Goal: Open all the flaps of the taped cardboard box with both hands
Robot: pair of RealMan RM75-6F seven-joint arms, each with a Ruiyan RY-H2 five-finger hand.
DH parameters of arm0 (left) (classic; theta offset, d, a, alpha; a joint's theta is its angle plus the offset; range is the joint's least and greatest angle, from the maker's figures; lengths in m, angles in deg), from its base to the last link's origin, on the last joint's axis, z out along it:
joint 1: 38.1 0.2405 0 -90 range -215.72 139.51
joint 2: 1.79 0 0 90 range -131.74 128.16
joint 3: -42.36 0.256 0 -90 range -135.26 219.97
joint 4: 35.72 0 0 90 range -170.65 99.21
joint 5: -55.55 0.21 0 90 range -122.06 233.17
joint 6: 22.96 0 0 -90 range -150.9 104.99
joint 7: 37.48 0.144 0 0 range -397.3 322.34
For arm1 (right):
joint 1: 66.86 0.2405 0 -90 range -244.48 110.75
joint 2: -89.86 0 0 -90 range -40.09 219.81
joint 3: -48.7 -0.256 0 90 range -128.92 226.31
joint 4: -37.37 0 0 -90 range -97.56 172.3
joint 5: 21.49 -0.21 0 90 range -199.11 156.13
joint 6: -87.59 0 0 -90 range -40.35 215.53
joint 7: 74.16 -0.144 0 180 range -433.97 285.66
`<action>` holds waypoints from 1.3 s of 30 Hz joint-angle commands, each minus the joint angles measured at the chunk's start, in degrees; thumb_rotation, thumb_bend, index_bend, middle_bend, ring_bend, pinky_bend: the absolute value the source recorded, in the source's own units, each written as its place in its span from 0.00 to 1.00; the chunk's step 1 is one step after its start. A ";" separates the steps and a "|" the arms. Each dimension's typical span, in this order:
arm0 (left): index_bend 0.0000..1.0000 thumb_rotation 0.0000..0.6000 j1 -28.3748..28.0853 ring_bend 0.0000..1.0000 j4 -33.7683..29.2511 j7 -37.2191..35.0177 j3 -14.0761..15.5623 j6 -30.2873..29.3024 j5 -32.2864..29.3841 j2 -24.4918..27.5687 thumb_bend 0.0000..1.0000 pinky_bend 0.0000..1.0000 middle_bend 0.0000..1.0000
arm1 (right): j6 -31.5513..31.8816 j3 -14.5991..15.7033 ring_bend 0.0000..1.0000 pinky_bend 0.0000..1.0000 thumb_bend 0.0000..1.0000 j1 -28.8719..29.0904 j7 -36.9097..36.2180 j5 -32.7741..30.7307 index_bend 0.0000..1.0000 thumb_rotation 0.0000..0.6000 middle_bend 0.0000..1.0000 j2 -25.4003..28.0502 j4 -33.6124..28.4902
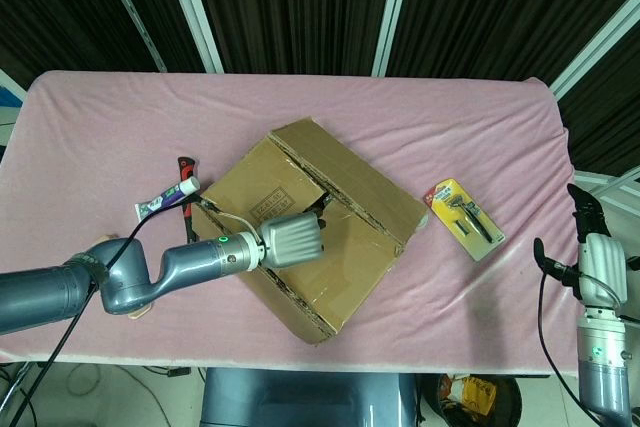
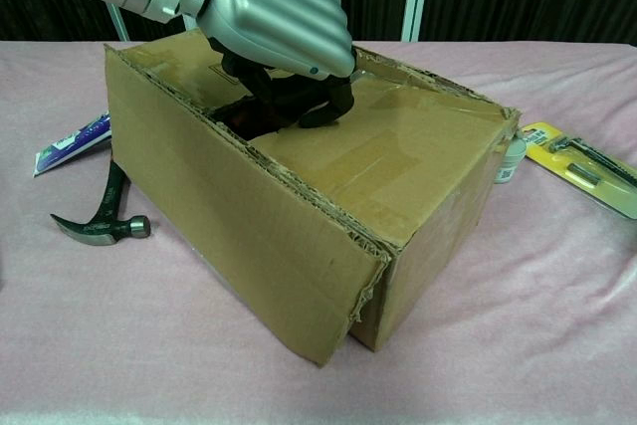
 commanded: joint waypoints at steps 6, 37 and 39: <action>0.55 1.00 0.02 0.38 0.60 2.02 1.17 0.49 0.92 1.46 1.00 0.37 0.66 | -0.06 0.10 0.05 0.24 0.45 0.02 0.05 -0.01 0.00 1.00 0.09 -0.03 -0.05; 0.56 1.00 6.93 0.41 0.27 6.66 -2.86 -12.68 0.23 15.67 1.00 0.41 0.67 | 0.32 0.42 0.05 0.24 0.45 0.05 0.42 0.57 0.00 1.00 0.09 -0.20 -0.21; 0.56 1.00 8.09 0.41 0.58 6.50 -2.82 -13.90 0.01 16.63 1.00 0.41 0.66 | 0.34 0.42 0.05 0.24 0.45 0.05 0.49 0.58 0.00 1.00 0.09 -0.21 -0.22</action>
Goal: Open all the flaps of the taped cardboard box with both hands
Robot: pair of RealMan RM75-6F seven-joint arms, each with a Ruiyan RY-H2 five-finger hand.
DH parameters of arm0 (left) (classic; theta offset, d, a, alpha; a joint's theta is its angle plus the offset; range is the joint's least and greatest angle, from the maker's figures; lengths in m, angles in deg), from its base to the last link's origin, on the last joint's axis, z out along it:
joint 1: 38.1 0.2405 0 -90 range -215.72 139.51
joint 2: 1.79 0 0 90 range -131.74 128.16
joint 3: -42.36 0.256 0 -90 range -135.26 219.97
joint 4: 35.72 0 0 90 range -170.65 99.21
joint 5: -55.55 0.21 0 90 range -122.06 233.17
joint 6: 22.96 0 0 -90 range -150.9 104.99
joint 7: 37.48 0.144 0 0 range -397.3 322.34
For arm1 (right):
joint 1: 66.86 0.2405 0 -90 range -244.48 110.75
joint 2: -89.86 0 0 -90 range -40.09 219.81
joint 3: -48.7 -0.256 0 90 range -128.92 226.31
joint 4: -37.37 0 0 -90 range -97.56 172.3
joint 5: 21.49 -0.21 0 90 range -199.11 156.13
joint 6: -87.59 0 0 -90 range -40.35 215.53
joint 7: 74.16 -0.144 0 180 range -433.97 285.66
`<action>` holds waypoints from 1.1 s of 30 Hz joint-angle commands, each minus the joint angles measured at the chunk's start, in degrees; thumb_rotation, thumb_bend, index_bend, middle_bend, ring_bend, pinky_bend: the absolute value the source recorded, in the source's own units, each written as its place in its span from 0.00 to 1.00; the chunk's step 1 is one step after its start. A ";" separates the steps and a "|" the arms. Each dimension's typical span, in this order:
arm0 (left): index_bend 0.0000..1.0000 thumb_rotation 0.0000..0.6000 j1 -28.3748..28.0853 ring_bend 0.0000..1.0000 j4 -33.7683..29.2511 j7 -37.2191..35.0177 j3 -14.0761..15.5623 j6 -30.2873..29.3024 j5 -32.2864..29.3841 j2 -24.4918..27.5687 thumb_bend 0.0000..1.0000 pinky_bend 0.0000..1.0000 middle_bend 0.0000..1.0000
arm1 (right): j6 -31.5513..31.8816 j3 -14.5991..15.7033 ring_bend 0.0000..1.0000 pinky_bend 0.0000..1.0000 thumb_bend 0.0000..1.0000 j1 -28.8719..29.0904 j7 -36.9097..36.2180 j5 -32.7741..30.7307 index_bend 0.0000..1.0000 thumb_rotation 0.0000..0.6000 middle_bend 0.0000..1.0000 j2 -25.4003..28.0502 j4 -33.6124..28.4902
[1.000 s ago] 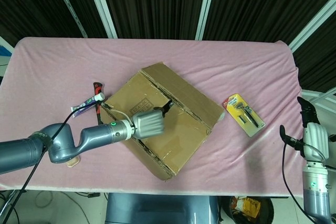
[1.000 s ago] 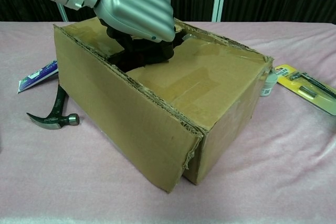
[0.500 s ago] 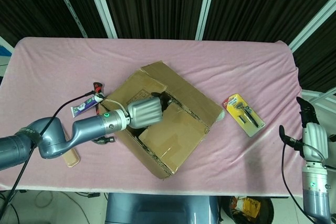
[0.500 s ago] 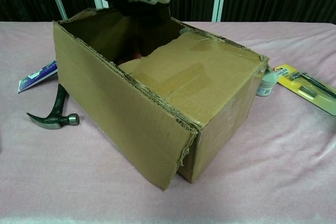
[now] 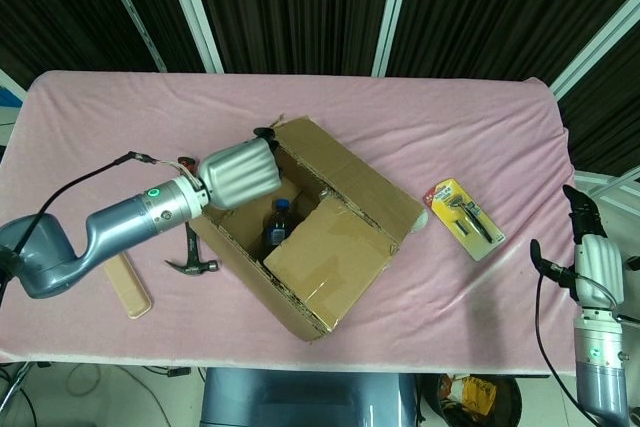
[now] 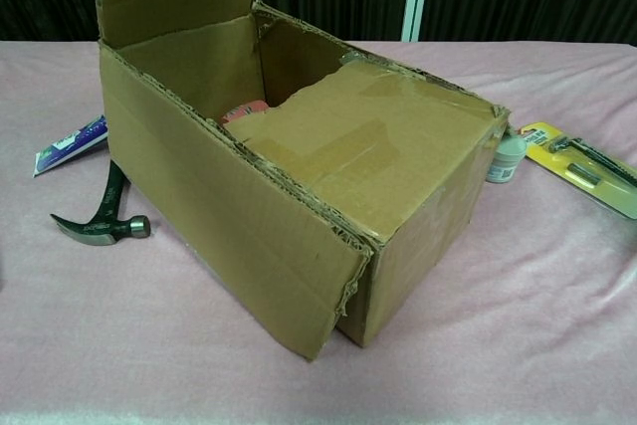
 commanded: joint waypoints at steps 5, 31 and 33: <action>0.56 1.00 3.70 0.41 1.42 -0.01 0.48 -3.19 -0.36 3.21 1.00 0.41 0.66 | 0.07 0.07 0.05 0.24 0.45 0.01 0.38 0.05 0.00 1.00 0.09 -0.06 0.04; 0.15 1.00 32.43 0.07 -2.79 -14.16 0.04 -32.96 -18.49 0.29 0.27 0.10 0.17 | 0.74 -0.19 0.05 0.24 0.45 0.62 2.86 1.55 0.00 1.00 0.09 1.27 -0.72; 0.12 1.00 35.87 0.06 -5.01 -15.31 0.41 -37.27 -19.00 -0.89 0.24 0.08 0.13 | 0.60 -0.43 0.05 0.24 0.45 0.82 3.38 1.60 0.00 1.00 0.09 1.95 -1.56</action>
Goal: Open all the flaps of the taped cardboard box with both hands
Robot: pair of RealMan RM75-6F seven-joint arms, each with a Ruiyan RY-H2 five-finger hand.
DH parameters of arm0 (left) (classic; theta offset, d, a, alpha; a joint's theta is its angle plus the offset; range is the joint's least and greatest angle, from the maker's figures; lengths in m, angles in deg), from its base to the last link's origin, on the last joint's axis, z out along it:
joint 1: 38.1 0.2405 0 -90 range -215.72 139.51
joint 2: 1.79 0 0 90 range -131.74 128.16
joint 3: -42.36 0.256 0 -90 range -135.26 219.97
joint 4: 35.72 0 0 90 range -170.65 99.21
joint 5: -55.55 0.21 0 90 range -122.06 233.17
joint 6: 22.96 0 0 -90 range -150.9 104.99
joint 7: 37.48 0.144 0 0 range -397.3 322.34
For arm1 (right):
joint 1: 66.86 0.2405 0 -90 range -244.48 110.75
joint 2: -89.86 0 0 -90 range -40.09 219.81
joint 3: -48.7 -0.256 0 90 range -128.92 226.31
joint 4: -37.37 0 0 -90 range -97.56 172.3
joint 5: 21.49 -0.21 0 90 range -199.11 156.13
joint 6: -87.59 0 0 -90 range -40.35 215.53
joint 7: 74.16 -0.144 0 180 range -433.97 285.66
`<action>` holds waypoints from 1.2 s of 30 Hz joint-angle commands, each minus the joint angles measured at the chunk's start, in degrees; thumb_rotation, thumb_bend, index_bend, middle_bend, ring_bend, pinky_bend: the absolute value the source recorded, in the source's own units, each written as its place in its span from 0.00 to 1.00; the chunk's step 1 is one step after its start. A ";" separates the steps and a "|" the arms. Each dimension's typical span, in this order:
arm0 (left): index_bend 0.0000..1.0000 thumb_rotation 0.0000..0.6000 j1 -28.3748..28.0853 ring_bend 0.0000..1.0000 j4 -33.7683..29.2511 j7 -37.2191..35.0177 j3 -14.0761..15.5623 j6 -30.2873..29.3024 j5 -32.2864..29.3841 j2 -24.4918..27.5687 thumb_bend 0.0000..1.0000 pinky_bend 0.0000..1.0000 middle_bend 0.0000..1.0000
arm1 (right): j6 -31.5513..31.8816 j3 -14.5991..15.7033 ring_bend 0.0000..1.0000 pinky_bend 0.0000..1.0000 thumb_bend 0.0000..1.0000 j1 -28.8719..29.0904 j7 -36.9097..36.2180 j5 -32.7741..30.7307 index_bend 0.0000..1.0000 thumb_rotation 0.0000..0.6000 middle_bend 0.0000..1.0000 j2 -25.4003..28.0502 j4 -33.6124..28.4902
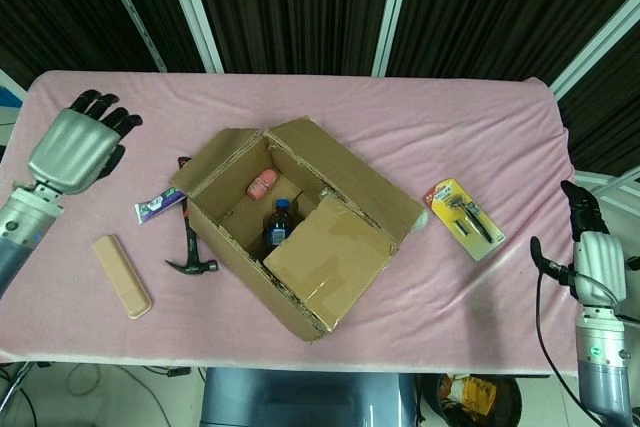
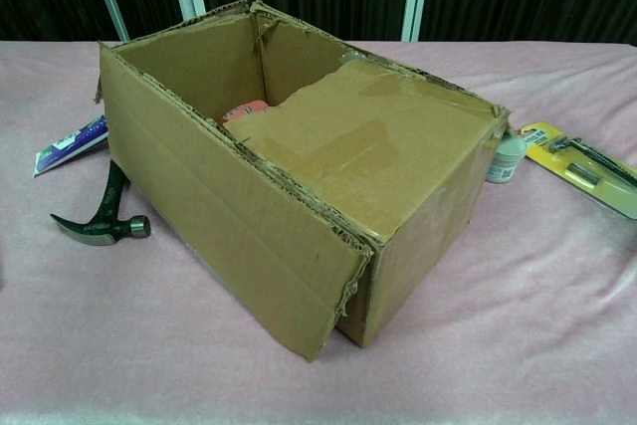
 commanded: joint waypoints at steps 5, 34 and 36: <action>0.08 1.00 14.50 0.03 -6.78 -5.79 1.94 -15.96 -1.95 -6.43 0.22 0.06 0.07 | -1.06 -1.35 0.05 0.24 0.45 1.59 2.33 0.29 0.00 1.00 0.09 2.36 -3.61; 0.07 1.00 27.69 0.02 7.45 -20.72 1.80 -24.62 4.56 -19.19 0.23 0.05 0.07 | -38.63 -11.61 0.33 0.36 1.00 39.38 15.57 -13.12 0.37 1.00 0.38 7.18 -14.14; 0.07 1.00 27.74 0.02 8.57 -20.36 1.49 -24.39 4.70 -19.49 0.23 0.05 0.07 | -39.83 -11.13 0.33 0.36 1.00 42.20 17.02 -16.13 0.37 1.00 0.38 4.49 -13.33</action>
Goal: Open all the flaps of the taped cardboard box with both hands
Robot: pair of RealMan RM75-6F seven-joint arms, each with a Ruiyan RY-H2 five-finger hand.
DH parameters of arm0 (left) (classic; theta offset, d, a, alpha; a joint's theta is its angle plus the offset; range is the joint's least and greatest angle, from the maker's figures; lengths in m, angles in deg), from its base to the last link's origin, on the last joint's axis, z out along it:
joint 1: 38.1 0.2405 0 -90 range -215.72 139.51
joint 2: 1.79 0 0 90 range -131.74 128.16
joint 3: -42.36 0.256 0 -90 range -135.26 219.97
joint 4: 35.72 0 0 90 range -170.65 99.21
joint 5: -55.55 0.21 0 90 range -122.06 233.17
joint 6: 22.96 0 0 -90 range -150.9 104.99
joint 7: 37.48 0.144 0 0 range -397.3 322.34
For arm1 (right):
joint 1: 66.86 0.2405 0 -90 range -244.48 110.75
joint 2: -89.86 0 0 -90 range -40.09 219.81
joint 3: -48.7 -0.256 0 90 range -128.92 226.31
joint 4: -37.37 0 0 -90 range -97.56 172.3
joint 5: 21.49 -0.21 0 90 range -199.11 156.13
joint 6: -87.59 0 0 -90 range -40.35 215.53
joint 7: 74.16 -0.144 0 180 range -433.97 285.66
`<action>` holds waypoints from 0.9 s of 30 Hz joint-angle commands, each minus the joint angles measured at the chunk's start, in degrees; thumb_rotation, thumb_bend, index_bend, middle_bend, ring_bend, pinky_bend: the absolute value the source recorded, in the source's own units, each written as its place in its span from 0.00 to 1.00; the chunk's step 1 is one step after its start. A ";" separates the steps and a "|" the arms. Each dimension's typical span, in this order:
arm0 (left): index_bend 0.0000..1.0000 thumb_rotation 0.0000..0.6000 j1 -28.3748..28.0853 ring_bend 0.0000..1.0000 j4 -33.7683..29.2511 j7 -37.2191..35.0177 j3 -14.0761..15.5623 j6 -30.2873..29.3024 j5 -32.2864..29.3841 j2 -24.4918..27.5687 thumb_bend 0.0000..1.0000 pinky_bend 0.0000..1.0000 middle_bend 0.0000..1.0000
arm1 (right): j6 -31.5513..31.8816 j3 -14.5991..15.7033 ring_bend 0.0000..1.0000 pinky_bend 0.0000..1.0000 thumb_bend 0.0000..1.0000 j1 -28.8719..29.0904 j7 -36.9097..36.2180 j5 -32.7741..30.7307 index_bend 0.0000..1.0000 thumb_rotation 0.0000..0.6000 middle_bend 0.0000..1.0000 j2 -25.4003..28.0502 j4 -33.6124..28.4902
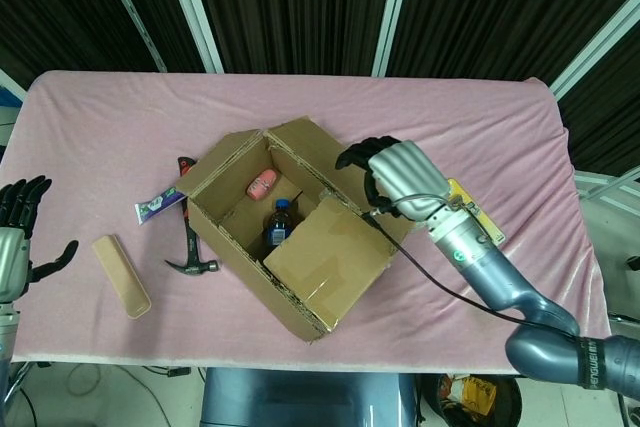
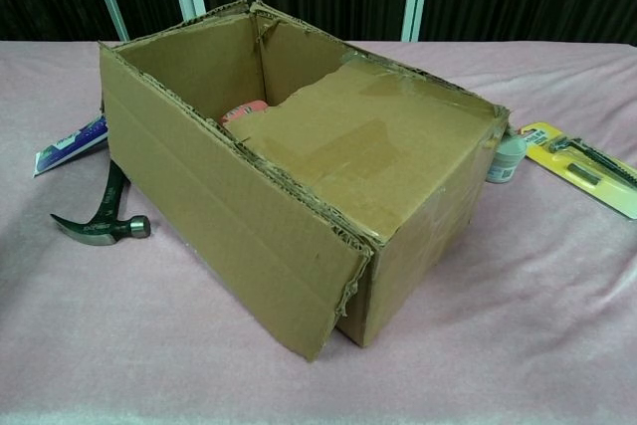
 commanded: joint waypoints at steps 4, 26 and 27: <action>0.07 1.00 0.24 0.02 1.78 -0.70 -0.93 1.15 -0.29 -0.65 0.23 0.05 0.07 | -3.98 1.65 0.33 0.36 1.00 8.22 5.24 -8.58 0.38 1.00 0.39 -7.60 3.32; 0.07 1.00 1.05 0.02 3.14 -1.57 -3.56 3.47 -1.24 -1.76 0.23 0.05 0.07 | -5.07 9.63 0.33 0.36 1.00 19.22 13.55 -16.45 0.41 1.00 0.42 -19.69 13.64; 0.07 1.00 1.07 0.02 3.14 -1.64 -3.66 3.53 -1.25 -1.77 0.23 0.05 0.07 | -4.85 9.71 0.33 0.36 1.00 19.37 13.67 -16.33 0.41 1.00 0.42 -19.95 13.86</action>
